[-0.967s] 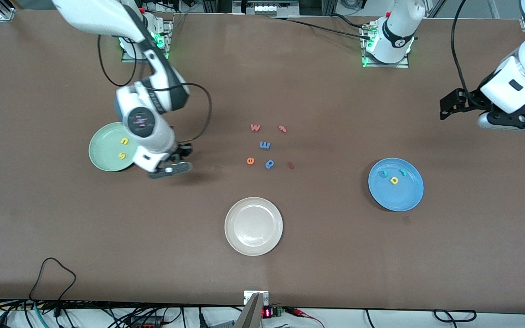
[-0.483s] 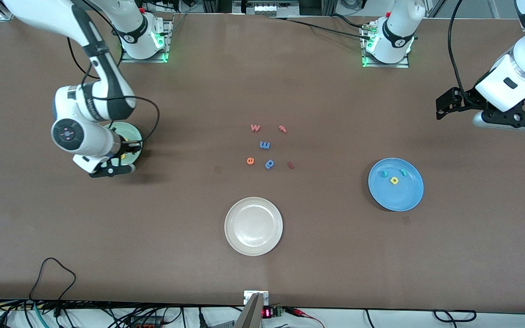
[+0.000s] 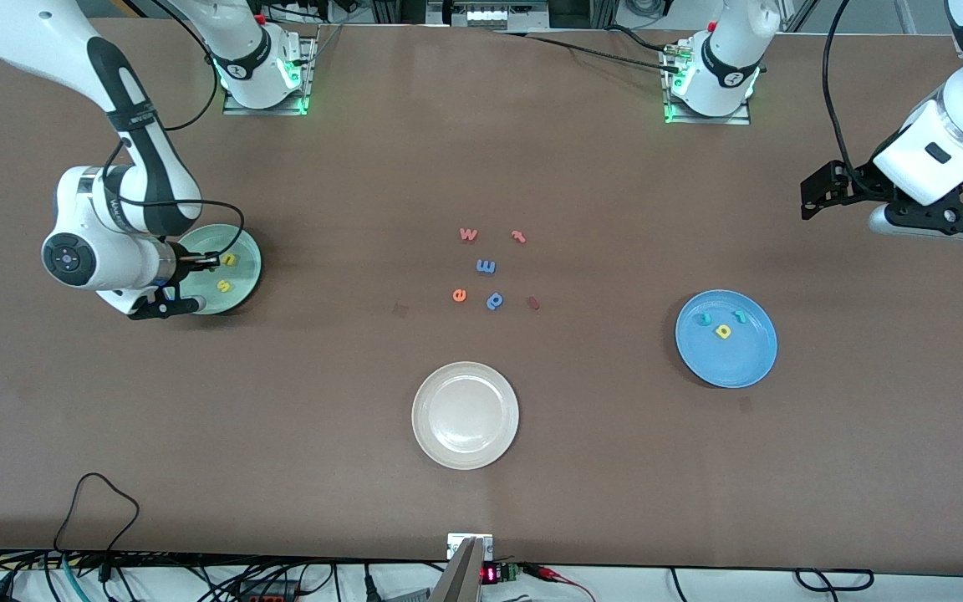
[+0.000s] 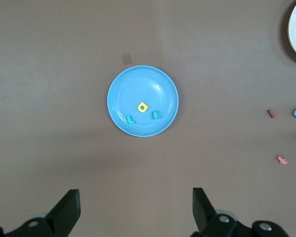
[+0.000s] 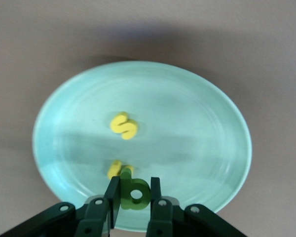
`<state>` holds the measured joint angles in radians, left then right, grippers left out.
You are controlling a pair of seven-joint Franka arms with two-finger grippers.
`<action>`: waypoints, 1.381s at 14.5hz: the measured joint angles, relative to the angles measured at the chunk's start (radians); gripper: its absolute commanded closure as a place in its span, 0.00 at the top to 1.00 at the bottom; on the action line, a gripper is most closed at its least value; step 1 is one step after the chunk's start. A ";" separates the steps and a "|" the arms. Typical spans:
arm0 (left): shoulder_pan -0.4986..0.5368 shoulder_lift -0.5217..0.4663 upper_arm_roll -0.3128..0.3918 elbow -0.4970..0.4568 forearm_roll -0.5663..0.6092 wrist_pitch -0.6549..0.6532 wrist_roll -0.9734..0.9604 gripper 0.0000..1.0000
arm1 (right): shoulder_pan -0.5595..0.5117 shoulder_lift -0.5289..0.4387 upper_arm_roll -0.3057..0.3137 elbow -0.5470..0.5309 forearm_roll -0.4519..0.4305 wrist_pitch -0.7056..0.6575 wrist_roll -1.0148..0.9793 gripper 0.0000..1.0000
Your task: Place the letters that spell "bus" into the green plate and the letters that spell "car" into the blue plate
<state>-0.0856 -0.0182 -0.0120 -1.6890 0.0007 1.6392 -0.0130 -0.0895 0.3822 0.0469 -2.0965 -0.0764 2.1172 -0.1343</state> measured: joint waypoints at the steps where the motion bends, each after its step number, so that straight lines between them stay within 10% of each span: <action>1: 0.000 0.000 0.000 0.000 0.000 0.000 0.000 1.00 | -0.005 0.002 0.000 0.000 0.000 0.001 -0.002 1.00; 8: 0.000 0.000 0.000 0.001 0.002 0.001 0.000 1.00 | 0.007 -0.101 0.013 0.085 0.002 -0.003 -0.003 1.00; 15: -0.005 0.015 -0.002 0.034 0.003 0.006 0.000 1.00 | 0.053 -0.299 0.013 0.370 0.004 -0.353 -0.002 1.00; 20: -0.006 0.035 -0.034 0.054 0.003 0.007 -0.001 1.00 | 0.179 -0.310 -0.146 0.490 0.073 -0.522 -0.002 1.00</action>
<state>-0.0919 0.0172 -0.0455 -1.6354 0.0036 1.6463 -0.0138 0.0895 0.0726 -0.0994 -1.6064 -0.0035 1.5954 -0.1367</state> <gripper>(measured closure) 0.000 0.000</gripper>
